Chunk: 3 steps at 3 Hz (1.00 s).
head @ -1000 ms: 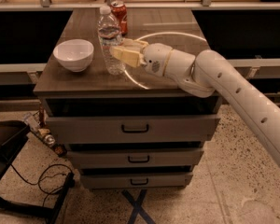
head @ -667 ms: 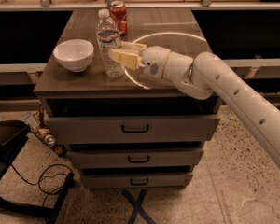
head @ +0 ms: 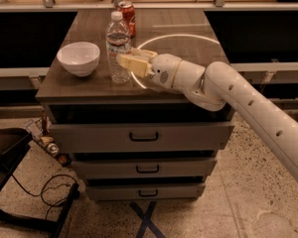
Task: Move water bottle near white bowl
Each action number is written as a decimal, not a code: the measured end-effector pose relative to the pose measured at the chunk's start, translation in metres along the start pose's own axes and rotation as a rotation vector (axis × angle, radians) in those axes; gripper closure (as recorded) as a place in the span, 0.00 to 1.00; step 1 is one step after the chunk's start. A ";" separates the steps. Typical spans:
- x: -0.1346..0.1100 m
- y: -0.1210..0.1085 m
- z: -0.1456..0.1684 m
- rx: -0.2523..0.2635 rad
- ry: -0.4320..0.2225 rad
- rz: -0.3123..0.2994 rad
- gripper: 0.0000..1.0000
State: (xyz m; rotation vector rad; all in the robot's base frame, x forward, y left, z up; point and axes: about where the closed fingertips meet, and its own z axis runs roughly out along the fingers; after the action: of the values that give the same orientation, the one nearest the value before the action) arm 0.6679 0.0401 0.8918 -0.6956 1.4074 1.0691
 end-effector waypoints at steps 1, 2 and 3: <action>-0.002 0.001 0.000 0.000 0.000 0.000 0.82; -0.003 0.001 0.000 0.000 0.000 0.000 0.59; -0.003 0.001 0.001 -0.001 0.000 0.000 0.36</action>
Offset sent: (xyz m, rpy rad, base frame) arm 0.0000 0.0001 0.0018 0.0000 -0.0001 0.0002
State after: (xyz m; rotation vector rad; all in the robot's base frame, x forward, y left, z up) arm 0.6678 0.0404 0.8951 -0.6961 1.4072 1.0694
